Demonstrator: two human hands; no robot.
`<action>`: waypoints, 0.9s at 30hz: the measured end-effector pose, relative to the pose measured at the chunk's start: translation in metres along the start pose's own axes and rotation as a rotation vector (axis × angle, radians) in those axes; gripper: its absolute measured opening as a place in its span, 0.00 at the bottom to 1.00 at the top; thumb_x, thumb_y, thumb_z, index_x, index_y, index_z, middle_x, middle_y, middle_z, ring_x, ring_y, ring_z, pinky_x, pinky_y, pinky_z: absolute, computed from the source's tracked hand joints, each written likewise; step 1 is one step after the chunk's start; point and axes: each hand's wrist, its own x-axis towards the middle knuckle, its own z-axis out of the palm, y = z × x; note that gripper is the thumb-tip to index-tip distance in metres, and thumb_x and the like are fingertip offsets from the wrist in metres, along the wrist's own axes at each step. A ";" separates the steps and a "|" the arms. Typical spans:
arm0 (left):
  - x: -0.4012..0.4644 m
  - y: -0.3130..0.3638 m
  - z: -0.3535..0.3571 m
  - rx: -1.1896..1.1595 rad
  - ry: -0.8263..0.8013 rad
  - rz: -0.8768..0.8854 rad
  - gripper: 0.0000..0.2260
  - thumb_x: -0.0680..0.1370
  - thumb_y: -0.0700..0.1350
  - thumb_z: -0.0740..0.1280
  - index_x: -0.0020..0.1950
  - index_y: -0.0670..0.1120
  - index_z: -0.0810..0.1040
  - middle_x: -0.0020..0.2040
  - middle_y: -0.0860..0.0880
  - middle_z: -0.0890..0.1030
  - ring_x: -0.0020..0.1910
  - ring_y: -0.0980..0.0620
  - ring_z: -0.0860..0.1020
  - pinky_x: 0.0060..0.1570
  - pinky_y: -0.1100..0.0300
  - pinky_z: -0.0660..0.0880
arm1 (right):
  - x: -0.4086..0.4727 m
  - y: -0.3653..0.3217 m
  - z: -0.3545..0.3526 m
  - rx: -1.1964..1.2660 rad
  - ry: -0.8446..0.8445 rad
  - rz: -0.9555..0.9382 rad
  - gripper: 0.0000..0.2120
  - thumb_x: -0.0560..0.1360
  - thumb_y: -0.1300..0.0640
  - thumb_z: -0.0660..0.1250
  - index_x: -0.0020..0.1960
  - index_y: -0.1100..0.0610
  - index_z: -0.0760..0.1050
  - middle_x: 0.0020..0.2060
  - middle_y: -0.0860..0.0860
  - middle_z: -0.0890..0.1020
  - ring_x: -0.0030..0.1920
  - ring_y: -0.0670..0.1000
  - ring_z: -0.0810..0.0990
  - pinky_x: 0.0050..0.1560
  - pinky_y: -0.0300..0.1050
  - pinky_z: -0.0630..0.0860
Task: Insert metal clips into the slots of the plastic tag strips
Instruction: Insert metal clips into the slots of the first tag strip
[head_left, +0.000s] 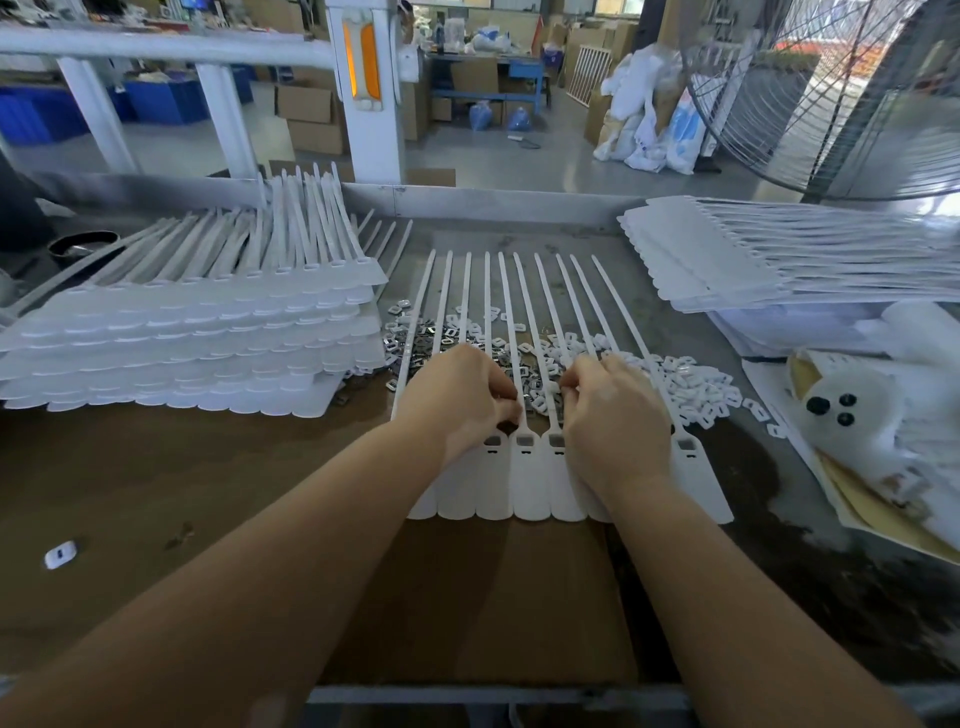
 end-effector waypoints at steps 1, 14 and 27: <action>0.000 -0.001 -0.001 0.000 0.002 0.011 0.06 0.74 0.43 0.70 0.48 0.50 0.85 0.37 0.56 0.80 0.32 0.61 0.75 0.30 0.68 0.71 | 0.000 0.000 0.000 -0.003 0.001 -0.002 0.08 0.78 0.61 0.57 0.52 0.56 0.73 0.49 0.53 0.77 0.50 0.53 0.73 0.52 0.47 0.70; 0.000 -0.003 -0.003 -0.033 -0.027 0.001 0.05 0.73 0.42 0.71 0.45 0.52 0.84 0.35 0.58 0.79 0.32 0.59 0.76 0.25 0.69 0.69 | -0.002 0.001 0.000 0.005 0.014 -0.004 0.07 0.78 0.60 0.57 0.52 0.56 0.73 0.48 0.52 0.77 0.49 0.52 0.73 0.51 0.45 0.70; 0.006 0.018 0.016 0.015 0.052 -0.009 0.04 0.74 0.49 0.71 0.40 0.51 0.84 0.31 0.57 0.79 0.30 0.58 0.77 0.31 0.62 0.77 | -0.002 0.001 0.000 -0.003 0.015 0.001 0.06 0.79 0.59 0.57 0.52 0.56 0.73 0.49 0.52 0.76 0.51 0.52 0.73 0.51 0.45 0.68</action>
